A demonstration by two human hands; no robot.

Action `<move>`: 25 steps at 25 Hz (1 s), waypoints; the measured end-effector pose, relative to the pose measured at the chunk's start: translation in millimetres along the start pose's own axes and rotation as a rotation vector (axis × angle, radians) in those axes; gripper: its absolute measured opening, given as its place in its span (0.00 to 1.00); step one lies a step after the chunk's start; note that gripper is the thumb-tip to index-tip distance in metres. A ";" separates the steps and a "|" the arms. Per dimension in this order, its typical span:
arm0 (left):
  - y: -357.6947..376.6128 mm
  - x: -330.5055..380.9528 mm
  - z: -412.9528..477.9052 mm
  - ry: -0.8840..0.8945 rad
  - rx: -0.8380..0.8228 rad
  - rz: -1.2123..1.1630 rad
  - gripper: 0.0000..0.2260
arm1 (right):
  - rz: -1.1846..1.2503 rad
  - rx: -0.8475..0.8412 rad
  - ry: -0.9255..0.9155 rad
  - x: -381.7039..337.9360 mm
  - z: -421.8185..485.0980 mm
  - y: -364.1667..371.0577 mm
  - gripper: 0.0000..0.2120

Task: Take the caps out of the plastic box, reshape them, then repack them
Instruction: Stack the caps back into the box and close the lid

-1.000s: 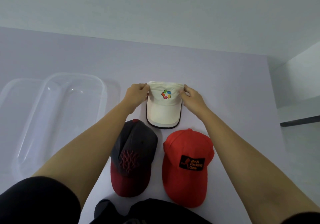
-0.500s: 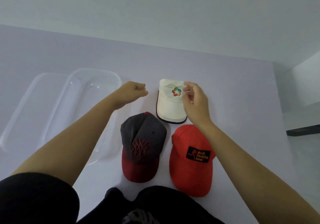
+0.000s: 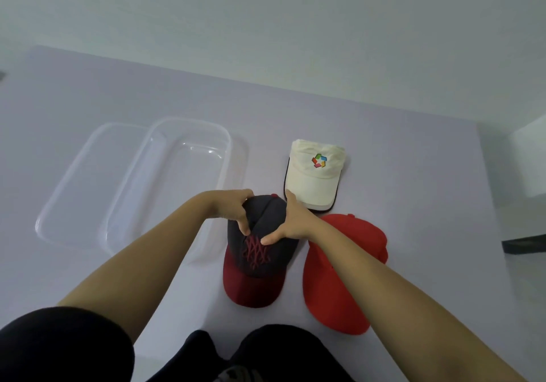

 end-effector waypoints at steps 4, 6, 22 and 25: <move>3.7 -2.6 -1.1 0.048 -0.059 -0.101 0.26 | 0.045 0.016 -0.013 1.5 1.7 1.2 0.55; 4.6 -4.5 1.0 0.054 -0.068 -0.149 0.26 | 0.091 0.006 0.014 2.0 4.2 1.5 0.56; -3.1 -1.2 -16.4 0.059 -0.288 -0.108 0.20 | 0.351 0.024 -0.148 4.1 -18.2 -4.7 0.38; -13.0 7.3 -38.4 0.177 -0.231 -0.229 0.19 | 0.461 0.124 -0.205 -8.4 -31.1 -14.6 0.36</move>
Point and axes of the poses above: each hand's wrist, its own z-axis towards the middle knuckle, its own y-axis out of the palm, x = y × z, the point moved 1 cm from there along z, towards the middle knuckle, and after that the axes turned 11 degrees about -y, right-handed, at the moved point
